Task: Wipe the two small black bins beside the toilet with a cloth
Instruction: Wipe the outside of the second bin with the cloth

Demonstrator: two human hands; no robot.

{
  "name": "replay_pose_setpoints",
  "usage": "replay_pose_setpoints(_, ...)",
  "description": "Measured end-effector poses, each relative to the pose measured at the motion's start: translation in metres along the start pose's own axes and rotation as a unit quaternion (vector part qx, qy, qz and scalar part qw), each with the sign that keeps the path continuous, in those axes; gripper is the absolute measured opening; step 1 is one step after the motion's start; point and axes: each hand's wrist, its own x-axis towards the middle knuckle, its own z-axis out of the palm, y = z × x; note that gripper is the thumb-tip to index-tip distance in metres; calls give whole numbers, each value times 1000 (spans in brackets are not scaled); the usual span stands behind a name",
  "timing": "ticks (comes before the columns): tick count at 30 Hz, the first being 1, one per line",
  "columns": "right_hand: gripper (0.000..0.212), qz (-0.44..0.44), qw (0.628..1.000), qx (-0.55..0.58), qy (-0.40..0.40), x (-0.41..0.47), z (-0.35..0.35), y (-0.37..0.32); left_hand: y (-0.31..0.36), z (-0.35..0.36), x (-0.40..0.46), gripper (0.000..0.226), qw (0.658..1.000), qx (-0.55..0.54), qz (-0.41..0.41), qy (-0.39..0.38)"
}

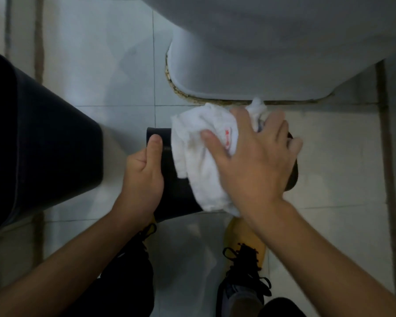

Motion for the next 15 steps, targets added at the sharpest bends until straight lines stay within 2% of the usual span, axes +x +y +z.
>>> replay_pose_setpoints(3,74,-30,999,-23,-12,-10,-7,-6,-2,-3,-4,51,1000,-9,12,-17)
replay_pose_setpoints(6,75,-153,986,8,-63,-11,-16,30,1,-3,-2,54,1000,-11,7,-23)
replay_pose_setpoints(8,82,-220,973,-12,-70,1,-21,56,1,-4,1,58,1000,-4,18,-17)
replay_pose_setpoints(10,91,-298,953,-22,-50,14,-22,68,-1,-5,1,57,999,7,22,-22)
replay_pose_setpoints(12,99,-396,915,-14,-71,24,-15,61,-2,-6,-2,56,999,20,21,-31)
replay_pose_setpoints(14,97,-451,885,-30,-111,30,-8,44,-2,-6,-1,55,999,18,20,-32)
replay_pose_setpoints(15,94,-455,882,-41,-117,31,-5,37,-1,-5,0,54,999,11,18,-28)
